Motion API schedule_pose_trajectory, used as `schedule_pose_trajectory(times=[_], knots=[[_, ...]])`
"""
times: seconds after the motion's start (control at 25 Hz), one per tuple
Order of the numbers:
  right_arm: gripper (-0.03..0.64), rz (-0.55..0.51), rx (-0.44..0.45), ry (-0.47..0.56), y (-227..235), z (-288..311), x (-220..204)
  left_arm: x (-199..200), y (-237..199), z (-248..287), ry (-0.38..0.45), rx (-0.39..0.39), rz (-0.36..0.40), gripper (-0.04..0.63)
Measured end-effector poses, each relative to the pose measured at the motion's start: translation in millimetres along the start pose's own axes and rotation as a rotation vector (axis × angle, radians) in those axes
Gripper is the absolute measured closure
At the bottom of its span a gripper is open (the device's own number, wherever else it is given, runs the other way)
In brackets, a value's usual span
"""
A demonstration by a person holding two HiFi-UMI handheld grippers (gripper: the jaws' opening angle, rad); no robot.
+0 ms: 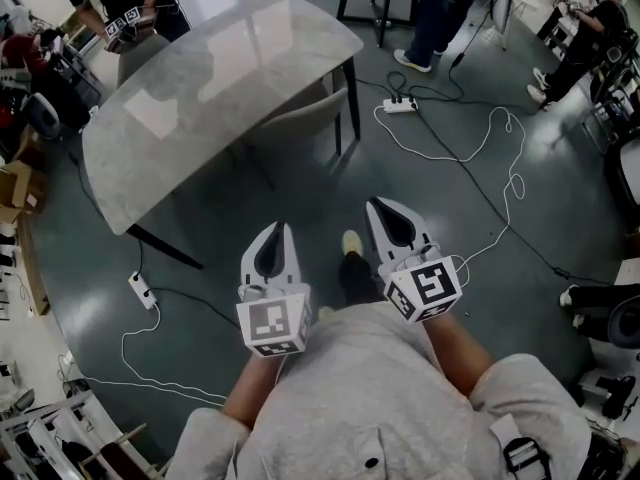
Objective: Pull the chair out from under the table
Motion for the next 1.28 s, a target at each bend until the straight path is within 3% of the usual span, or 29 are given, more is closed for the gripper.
schedule_pose_trajectory(times=[0.84, 1.28], knots=[[0.591, -0.044, -0.017, -0.026, 150.6, 101.8, 79.2, 85.2, -11.2, 136.8, -0.043, 0.055, -0.026, 0.583], [0.591, -0.039, 0.053, -0.046, 187.8, 155.7, 98.3, 113.5, -20.4, 189.3, -0.067, 0.118, -0.043, 0.583]])
Point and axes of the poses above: the fingertips, and each gripper's own axes: z forward along the fingers, y to its right, x out of its top, the point moved 4 cm from there along -z, backward along the fingers, and after that the axes turned 15 degrees about -y, right-handed, at the moved point
